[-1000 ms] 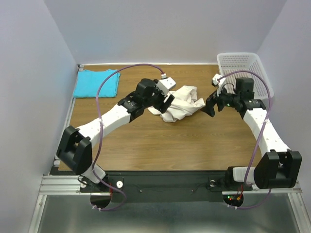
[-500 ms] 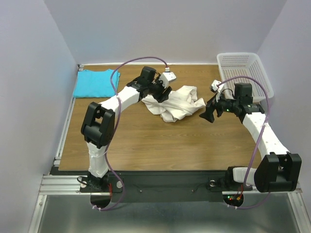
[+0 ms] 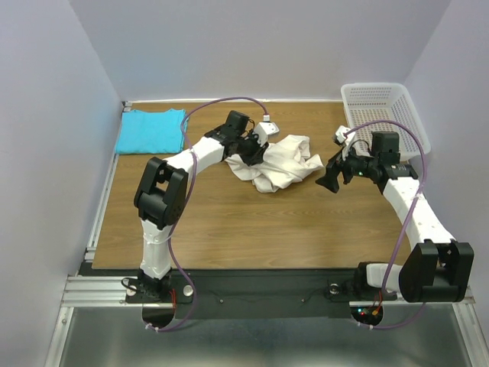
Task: Fold and stack the t-shirts
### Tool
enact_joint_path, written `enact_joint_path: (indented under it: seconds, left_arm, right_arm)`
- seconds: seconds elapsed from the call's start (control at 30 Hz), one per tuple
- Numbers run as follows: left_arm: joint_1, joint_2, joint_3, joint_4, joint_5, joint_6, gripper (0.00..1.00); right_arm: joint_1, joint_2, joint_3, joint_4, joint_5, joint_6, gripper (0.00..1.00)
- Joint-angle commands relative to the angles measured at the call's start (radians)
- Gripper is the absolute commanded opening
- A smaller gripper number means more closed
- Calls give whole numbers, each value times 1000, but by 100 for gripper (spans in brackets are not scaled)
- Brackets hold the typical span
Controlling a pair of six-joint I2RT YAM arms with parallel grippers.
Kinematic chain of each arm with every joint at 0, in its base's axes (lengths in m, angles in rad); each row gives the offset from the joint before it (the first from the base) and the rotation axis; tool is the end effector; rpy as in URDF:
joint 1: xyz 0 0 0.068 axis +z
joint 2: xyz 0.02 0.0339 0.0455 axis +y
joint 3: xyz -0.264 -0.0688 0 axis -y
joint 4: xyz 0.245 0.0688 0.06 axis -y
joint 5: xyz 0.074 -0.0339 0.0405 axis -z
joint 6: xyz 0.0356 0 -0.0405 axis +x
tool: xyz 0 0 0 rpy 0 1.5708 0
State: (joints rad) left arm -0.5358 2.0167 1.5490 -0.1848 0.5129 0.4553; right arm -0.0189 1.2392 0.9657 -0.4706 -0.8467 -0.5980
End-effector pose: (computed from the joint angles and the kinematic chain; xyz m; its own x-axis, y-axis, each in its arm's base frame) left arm 0.3892 -0.2514 0.2310 -0.1259 0.5203 -0.8446 0.9302 0.3578 0.0818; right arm 0.2584 0.0218 0.2886 -0.2565 -0.3682 -0.8937 -0.8263 0.5632 0.0051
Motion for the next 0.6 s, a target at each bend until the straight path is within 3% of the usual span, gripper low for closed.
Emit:
enact_joint_path:
  seconds: [0.0, 0.17, 0.27, 0.57]
  left_arm:
    - [-4, -30, 31, 4, 22, 0, 26]
    - [-6, -56, 33, 10, 12, -7, 0]
    - [-4, -119, 39, 15, -16, -29, 0]
    - [-6, -502, -50, 103, -63, -98, 0]
  right_arm:
    - [-6, 0, -4, 20, -25, -5, 99]
    - [-6, 3, 5, 18, -23, -2, 99]
    - [-6, 0, 16, 18, -6, 6, 99]
    - [-6, 39, 96, 18, 41, 75, 99]
